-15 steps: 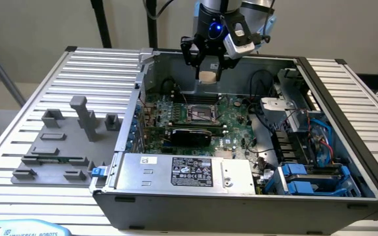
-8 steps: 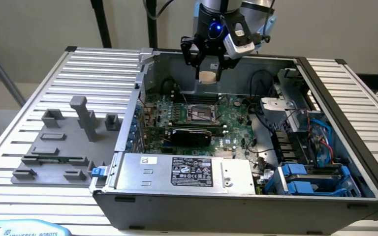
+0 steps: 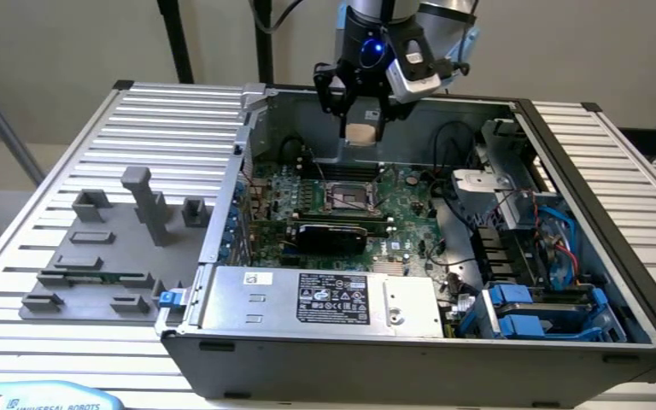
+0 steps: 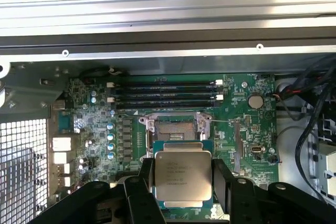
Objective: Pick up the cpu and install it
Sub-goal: 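Place the cpu into insertion slot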
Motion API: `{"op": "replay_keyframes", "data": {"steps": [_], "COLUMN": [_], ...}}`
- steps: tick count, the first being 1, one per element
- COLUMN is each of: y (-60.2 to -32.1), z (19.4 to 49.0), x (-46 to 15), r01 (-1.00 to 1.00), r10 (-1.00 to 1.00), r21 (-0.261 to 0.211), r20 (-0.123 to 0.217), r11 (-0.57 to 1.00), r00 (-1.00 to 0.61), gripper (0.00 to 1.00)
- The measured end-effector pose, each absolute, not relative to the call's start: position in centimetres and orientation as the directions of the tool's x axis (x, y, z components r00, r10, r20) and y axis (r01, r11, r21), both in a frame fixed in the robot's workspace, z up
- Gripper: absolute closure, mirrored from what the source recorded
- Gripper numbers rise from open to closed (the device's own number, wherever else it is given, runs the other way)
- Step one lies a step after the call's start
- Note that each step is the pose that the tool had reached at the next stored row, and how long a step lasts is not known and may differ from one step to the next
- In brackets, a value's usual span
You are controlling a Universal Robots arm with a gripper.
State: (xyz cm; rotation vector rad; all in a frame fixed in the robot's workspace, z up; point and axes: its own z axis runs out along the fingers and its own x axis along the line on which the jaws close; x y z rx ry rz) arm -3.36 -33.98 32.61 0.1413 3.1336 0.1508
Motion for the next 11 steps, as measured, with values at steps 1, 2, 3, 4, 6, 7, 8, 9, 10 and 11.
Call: {"op": "replay_keyframes", "data": {"steps": [1,2,3,4,6,7,8,9,10,11], "y": [-33.98,-33.98,-33.98,-33.98,-33.98,-33.98,-33.98,-33.98,-33.98,-33.98], "z": [32.58,32.56,32.54,32.52,32.47,32.45,32.43,32.4,32.38,32.36], "x": [-3.36,-3.36,-3.36,-3.36,-3.36,-3.36,-3.36,-3.36,-3.37,-3.37], "r01": [0.106,0.125,0.142,0.16,0.197,0.215,0.232,0.249,0.267,0.284], "r10": [0.106,0.125,0.143,0.161,0.198,0.215,0.233,0.25,0.268,0.285], "r21": [0.096,0.096,0.096,0.096,0.096,0.096,0.096,0.096,0.096,0.096], "r20": [0.003,0.003,0.003,0.003,0.003,0.003,0.003,0.003,0.003,0.003], "r11": [0.99,0.988,0.985,0.982,0.976,0.972,0.968,0.964,0.959,0.954], "r00": [-0.994,-0.992,-0.99,-0.987,-0.98,-0.977,-0.972,-0.968,-0.964,-0.959], "gripper": [0.45,0.45,0.45,0.45,0.45,0.45,0.45,0.45,0.45,0.45]}}
